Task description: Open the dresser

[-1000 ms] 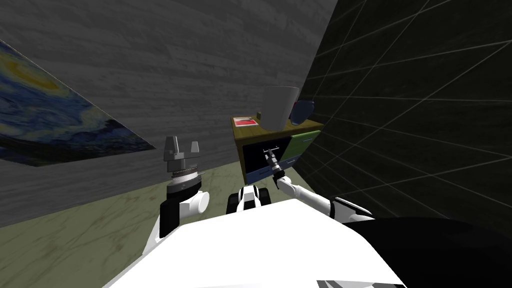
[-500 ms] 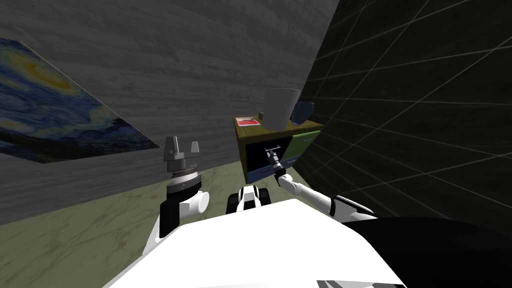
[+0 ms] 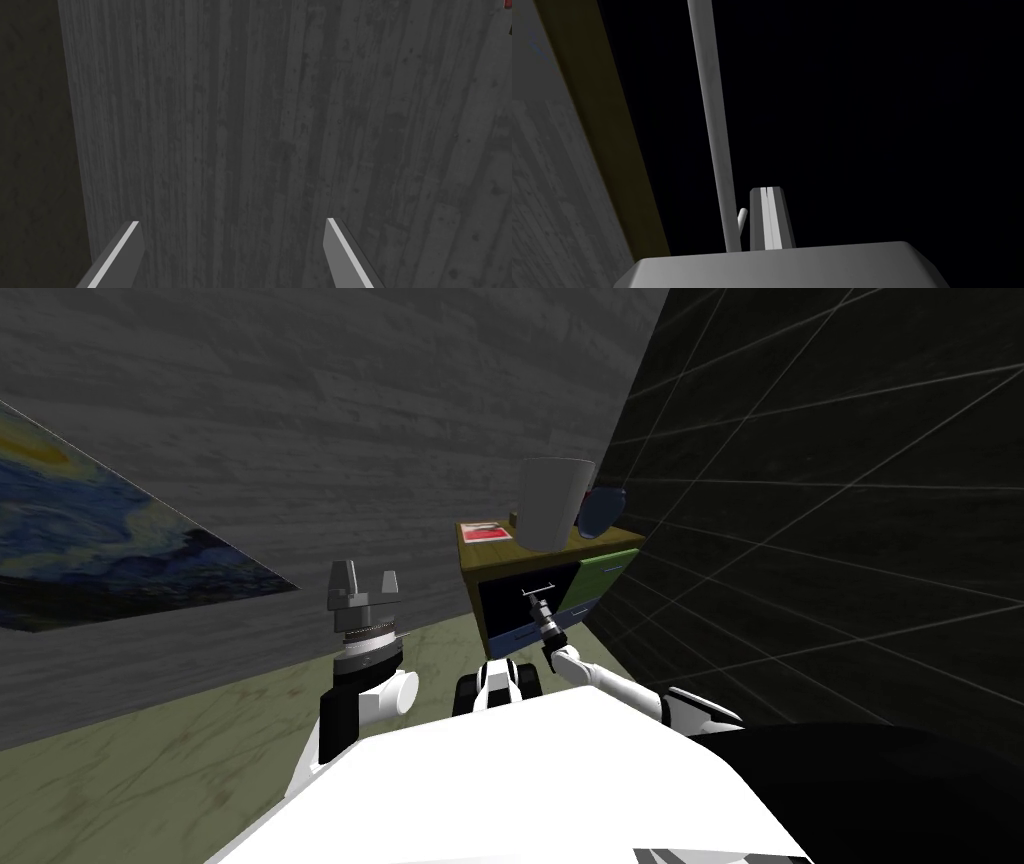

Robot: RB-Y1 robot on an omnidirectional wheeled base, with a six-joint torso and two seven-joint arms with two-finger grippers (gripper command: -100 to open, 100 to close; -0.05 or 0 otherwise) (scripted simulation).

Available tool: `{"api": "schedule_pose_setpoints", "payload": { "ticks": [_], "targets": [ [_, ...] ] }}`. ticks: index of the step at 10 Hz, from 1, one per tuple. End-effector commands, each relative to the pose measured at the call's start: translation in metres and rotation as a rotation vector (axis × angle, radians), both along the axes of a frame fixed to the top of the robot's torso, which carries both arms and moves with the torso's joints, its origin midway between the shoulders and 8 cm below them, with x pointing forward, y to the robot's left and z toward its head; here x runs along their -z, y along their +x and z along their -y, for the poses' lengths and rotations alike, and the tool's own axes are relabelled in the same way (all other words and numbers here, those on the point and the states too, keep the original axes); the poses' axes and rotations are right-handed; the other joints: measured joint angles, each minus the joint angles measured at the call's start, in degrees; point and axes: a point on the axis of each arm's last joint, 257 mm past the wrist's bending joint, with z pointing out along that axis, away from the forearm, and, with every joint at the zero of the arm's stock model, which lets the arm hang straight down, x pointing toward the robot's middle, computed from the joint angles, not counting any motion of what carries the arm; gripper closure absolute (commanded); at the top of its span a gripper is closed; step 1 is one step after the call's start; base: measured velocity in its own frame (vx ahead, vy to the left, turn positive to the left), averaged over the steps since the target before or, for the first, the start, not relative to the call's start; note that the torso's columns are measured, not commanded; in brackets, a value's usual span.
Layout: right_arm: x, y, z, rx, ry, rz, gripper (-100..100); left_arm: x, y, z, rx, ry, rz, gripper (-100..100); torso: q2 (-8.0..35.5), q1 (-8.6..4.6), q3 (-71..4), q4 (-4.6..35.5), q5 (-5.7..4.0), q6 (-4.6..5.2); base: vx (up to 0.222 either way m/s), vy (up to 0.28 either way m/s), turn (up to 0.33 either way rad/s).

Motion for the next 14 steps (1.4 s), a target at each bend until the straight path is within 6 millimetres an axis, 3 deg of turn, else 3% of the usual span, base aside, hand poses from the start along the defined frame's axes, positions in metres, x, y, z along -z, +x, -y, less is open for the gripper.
{"api": "schedule_pose_setpoints", "payload": {
  "ticks": [1,6,8,9,14],
  "targets": [
    [0.002,-0.016,-0.018,-0.007,-0.002,0.002,100,0.0,0.0,0.0,0.0,0.0,0.0,0,0.0,-0.06,0.0,0.0,-0.02,0.01,0.042,-0.053,-0.02],
    [0.0,-0.054,-0.059,-0.021,0.016,-0.001,100,0.0,0.0,0.0,0.0,0.0,0.0,0,-0.1,-0.08,-0.1,0.0,-0.02,0.0,0.052,-0.07,-0.043],
    [0.001,-0.053,-0.057,-0.019,0.01,0.0,100,0.0,0.0,0.0,0.0,0.0,0.0,0,-0.1,-0.09,-0.1,0.0,-0.03,-0.01,0.037,-0.035,-0.006],
    [-0.006,-0.052,-0.061,-0.025,0.033,-0.005,-100,0.0,0.0,0.0,0.0,0.0,0.0,0,0.0,-0.02,0.0,0.0,-0.01,-0.01,-0.008,0.034,-0.052],
    [-0.02,-0.05,-0.068,-0.038,0.084,-0.017,-100,0.0,0.0,0.0,0.0,0.0,0.0,0,-0.2,-0.2,-0.1,0.0,-0.06,0.0,-0.026,0.078,-0.041]
  ]
}}
